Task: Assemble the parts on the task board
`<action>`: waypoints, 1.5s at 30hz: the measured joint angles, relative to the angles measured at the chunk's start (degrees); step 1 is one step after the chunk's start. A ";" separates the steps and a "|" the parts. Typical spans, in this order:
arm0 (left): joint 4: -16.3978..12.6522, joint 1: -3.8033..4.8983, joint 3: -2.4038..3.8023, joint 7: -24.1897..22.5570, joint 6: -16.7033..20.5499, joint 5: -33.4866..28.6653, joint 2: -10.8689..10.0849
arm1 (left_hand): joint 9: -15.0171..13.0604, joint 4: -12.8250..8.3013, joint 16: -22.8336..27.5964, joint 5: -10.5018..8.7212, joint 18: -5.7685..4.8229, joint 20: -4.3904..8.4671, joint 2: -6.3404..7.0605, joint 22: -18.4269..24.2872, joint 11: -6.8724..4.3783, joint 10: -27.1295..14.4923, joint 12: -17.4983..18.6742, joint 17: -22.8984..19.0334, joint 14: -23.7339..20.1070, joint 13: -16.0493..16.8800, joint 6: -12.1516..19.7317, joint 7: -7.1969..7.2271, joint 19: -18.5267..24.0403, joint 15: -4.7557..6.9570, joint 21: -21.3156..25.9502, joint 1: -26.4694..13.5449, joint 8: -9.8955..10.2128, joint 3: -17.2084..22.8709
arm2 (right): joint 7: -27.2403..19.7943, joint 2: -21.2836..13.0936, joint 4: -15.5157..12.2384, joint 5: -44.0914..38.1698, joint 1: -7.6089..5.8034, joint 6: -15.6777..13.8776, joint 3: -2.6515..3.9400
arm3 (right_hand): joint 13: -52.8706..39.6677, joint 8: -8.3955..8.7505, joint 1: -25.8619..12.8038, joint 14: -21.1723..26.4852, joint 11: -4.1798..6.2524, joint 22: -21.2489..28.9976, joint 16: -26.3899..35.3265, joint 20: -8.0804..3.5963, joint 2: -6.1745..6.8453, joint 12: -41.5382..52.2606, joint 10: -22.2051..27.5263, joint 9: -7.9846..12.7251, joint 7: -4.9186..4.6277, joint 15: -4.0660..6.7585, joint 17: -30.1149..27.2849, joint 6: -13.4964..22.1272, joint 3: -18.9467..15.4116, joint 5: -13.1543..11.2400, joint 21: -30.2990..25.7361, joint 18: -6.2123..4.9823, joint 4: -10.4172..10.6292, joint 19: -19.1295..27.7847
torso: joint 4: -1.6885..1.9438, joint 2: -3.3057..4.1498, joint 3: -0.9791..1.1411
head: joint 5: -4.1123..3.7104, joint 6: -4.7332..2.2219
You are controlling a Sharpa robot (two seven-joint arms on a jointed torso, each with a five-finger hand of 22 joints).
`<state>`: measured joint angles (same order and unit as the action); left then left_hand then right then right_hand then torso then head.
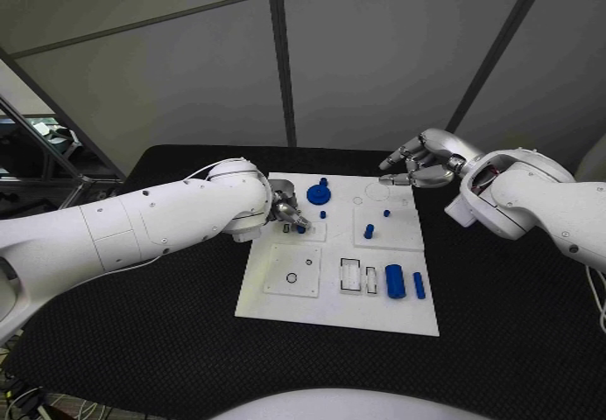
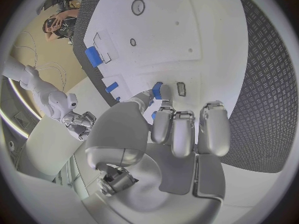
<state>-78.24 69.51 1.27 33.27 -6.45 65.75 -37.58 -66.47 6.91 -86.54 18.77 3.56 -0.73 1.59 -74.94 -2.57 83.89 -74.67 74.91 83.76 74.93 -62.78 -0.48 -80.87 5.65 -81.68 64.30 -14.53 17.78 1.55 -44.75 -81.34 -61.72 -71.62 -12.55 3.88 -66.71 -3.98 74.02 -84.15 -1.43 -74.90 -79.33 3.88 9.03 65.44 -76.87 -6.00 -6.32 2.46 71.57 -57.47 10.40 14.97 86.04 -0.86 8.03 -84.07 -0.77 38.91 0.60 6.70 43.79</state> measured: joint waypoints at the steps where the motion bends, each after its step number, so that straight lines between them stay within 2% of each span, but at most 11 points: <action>1: 0.07 0.00 0.00 0.01 -0.10 0.00 0.05 | 0.00 0.17 0.00 0.00 0.00 0.00 0.16 0.00 0.00 0.00 0.00 0.00 0.00 0.00 0.00 0.00 0.00 0.00 0.00 -0.16 0.00 -0.18 | 0.01 0.00 0.00 -0.01 0.00 0.00 0.00 | 0.00 0.00 0.00 0.00 0.00 0.00 0.00 0.00 0.00 0.00 0.00 0.00 0.00 0.00 0.00 0.00 0.00 0.00 0.00 0.00 0.00 0.00 | -0.01 0.00 -0.01 | -0.03 0.01; 6: 0.40 -0.01 -0.01 0.07 -0.56 -0.02 0.26 | -0.16 1.39 0.00 -1.16 0.00 0.21 0.52 0.00 -0.01 -0.01 0.00 0.00 0.00 0.00 -0.41 0.00 -0.20 0.01 -0.34 -0.52 0.33 -1.39 | 0.04 -0.02 0.00 -0.06 0.00 0.01 0.00 | 0.07 0.00 0.00 0.00 0.00 0.00 0.00 0.00 0.00 0.00 0.00 0.01 0.00 0.00 0.00 0.00 0.00 0.00 0.00 0.00 0.00 0.00 | -0.01 0.00 -0.01 | -0.04 0.04; 18: 1.03 -0.03 -0.02 0.22 -0.80 -0.04 0.53 | -1.03 5.36 -0.24 -10.31 -0.01 0.20 0.60 0.01 -0.20 -0.21 -0.51 0.00 -0.01 0.00 -1.73 0.09 -0.62 0.00 -0.57 -1.05 1.20 -5.36 | 0.07 0.04 0.11 -0.10 0.00 0.01 0.00 | 0.13 0.00 -0.23 0.00 0.00 0.00 0.00 0.00 0.23 0.00 0.00 0.01 0.00 0.00 0.00 0.00 0.00 0.00 0.00 0.00 0.00 0.00 | -0.01 -0.03 -0.01 | -0.09 -0.07; 23: 0.92 -0.05 -0.02 0.25 -0.61 -0.04 0.39 | -1.52 7.57 -0.24 -14.85 -0.01 0.06 1.36 0.01 -0.19 -0.21 -0.51 0.00 -0.01 0.00 -1.93 -0.12 -0.76 0.00 -0.57 -1.81 1.56 -7.58 | 0.07 0.04 0.14 -0.11 0.00 0.00 0.00 | 0.13 0.00 -0.46 0.00 0.00 0.00 0.00 0.00 -0.01 0.00 0.00 0.01 0.00 0.00 -0.07 0.00 -0.13 0.00 0.00 -0.01 0.13 0.00 | 0.00 -0.03 -0.03 | -0.12 -0.16; 27: 0.51 -0.11 0.12 0.25 -0.13 -0.04 0.00 | -1.92 9.30 -0.46 -15.69 -0.01 -0.01 1.90 0.01 -0.19 -0.21 -0.77 0.00 0.03 0.00 -2.34 -0.12 -0.83 0.04 -0.57 -2.35 1.79 -9.70 | 0.07 0.04 0.18 -0.12 0.00 0.00 0.00 | 0.12 0.00 -0.46 0.00 0.00 0.00 0.00 0.00 -0.01 0.00 0.00 0.02 0.00 0.00 -0.07 0.00 -0.13 0.00 0.00 -0.01 0.13 0.00 | 0.02 -0.03 -0.04 | -0.16 -0.23; 30: 0.26 -0.15 0.70 0.26 0.29 -0.04 -0.21 | -2.04 9.79 -0.46 -15.69 -0.01 -0.01 2.19 0.02 -0.20 -0.21 -0.78 0.00 0.19 0.00 -2.34 -0.12 -0.82 0.20 -0.57 -2.64 1.79 -10.57 | 0.07 0.05 0.23 -0.12 0.01 0.00 0.00 | 0.13 0.00 -0.46 0.00 0.00 0.00 0.15 0.00 -0.01 0.00 0.00 0.02 0.00 0.00 -0.07 0.00 -0.13 0.00 0.00 0.00 0.13 0.00 | 0.02 -0.03 -0.04 | -0.16 -0.31; 34: -0.27 -0.14 1.90 0.26 0.99 -0.03 -0.50 | -2.22 9.88 -0.46 -15.69 -0.01 0.20 2.78 0.02 -0.19 -0.21 -0.77 0.00 0.19 0.00 -2.33 -0.12 -1.03 0.20 -0.56 -3.23 2.03 -11.74 | 0.05 0.17 0.44 -0.13 0.01 0.00 0.00 | 0.19 0.00 -0.46 0.00 0.00 0.00 0.25 0.00 -0.01 0.00 0.00 0.02 0.00 0.00 -0.07 0.00 -0.13 0.00 0.00 -0.01 0.13 0.00 | 0.03 -0.03 -0.04 | -0.21 -0.44; 41: -1.07 -0.09 4.62 0.26 1.73 -0.08 -0.88 | -2.28 9.85 -0.46 -15.69 -0.01 0.20 2.93 0.02 -0.19 -0.21 -0.68 0.00 0.19 -0.01 -2.33 -0.12 -1.03 0.20 -0.56 -3.38 2.35 -12.47 | 0.03 0.35 0.84 -0.14 0.01 -0.01 0.00 | 0.19 0.00 -0.46 0.00 0.00 0.00 0.25 0.00 -0.01 0.00 0.00 0.03 0.00 0.00 -0.07 0.00 -0.13 0.00 0.00 0.00 0.13 0.00 | 0.02 -0.01 -0.05 | -0.36 -0.57; 43: -1.10 -0.03 5.53 0.26 1.67 -0.13 -1.03 | -2.28 9.68 -0.45 -15.69 -0.01 0.20 2.93 0.02 -0.19 -0.22 0.54 0.00 0.19 -0.01 -2.31 -0.14 -1.03 0.20 -0.56 -3.35 2.80 -12.73 | 0.03 0.36 0.92 -0.14 0.01 -0.01 0.00 | 0.19 0.00 -0.46 0.00 0.00 0.00 0.25 0.00 -0.01 0.00 0.00 0.02 0.00 0.00 -0.07 0.00 -0.13 0.00 0.00 -0.01 0.13 0.00 | 0.02 0.00 -0.06 | -0.41 -0.58; 45: -0.78 0.39 6.17 0.26 1.39 -0.17 -1.19 | -2.11 9.66 0.21 -15.69 0.00 0.22 2.55 0.04 -0.19 -0.22 2.30 0.00 0.19 -0.01 -1.31 -0.43 -0.08 0.20 0.33 -1.63 3.66 -12.71 | 0.03 0.37 1.00 -0.14 0.01 -0.01 0.00 | 0.19 0.00 -0.46 0.00 0.00 0.00 0.25 0.00 -0.01 0.00 0.00 0.03 0.00 0.00 -0.07 0.00 -0.13 0.00 0.00 -0.01 0.13 0.00 | 0.02 0.00 -0.05 | -0.42 -0.57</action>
<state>-79.02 69.90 7.44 33.53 -5.05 65.58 -38.77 -68.58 16.57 -86.33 3.08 3.56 -0.51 4.14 -74.91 -2.76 83.68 -72.37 74.91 83.95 74.92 -64.09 -0.91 -80.95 5.85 -81.35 62.67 -10.87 5.08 1.58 -44.38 -80.34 -61.87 -71.60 -12.56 3.87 -66.52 -3.98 73.57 -84.15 -1.43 -74.90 -79.08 3.88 9.02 65.44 -76.87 -5.97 -6.32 2.46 71.49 -57.47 10.28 14.97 86.04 -0.87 8.15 -84.07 -0.75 38.91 0.54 6.27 43.22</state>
